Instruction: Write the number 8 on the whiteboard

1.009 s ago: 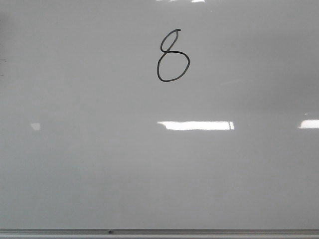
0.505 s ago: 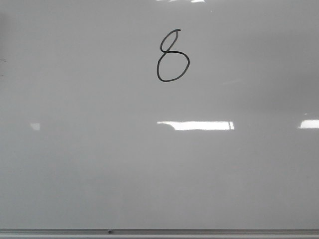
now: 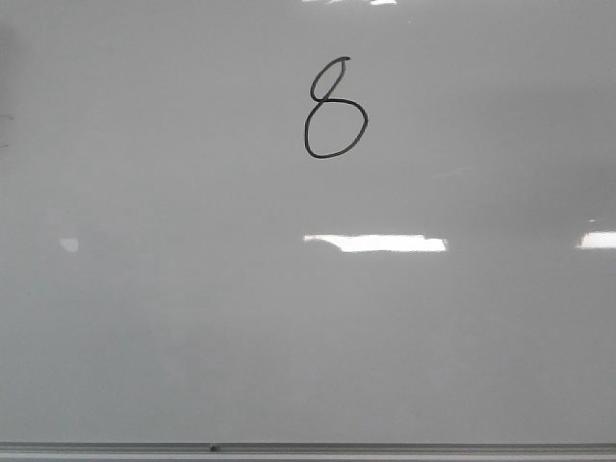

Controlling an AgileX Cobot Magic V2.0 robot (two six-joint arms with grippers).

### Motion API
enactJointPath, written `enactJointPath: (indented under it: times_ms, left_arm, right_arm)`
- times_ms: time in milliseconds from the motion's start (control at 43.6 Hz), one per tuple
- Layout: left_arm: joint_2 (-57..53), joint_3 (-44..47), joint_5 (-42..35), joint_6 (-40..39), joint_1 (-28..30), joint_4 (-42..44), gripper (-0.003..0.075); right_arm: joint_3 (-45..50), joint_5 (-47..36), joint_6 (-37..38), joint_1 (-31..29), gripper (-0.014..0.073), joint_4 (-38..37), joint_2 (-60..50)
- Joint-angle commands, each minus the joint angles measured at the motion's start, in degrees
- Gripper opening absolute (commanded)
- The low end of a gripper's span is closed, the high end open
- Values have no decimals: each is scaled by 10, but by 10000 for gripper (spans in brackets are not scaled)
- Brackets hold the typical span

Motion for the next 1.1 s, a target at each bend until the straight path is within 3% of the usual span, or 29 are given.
enactJointPath:
  times_ms: [0, 138, 344, 596, 1078]
  left_arm:
    - [-8, 8, -50, -5, -1, -4, -21]
    - [-8, 8, -50, -5, -1, -4, -21]
    - [-8, 8, -50, -5, -1, -4, -21]
    - [-8, 8, -50, -5, -1, -4, -21]
    - [-8, 8, -50, -5, -1, -4, -21]
  right_arm:
    - [53, -137, -15, -36, -106, 1, -46]
    - [162, -258, -15, -75, -106, 1, -116]
    - [287, -357, -15, -101, -106, 1, -198]
    - [378, -484, -6, -134, -106, 1, -212]
    - [377, -502, 9, -129, -106, 16, -213]
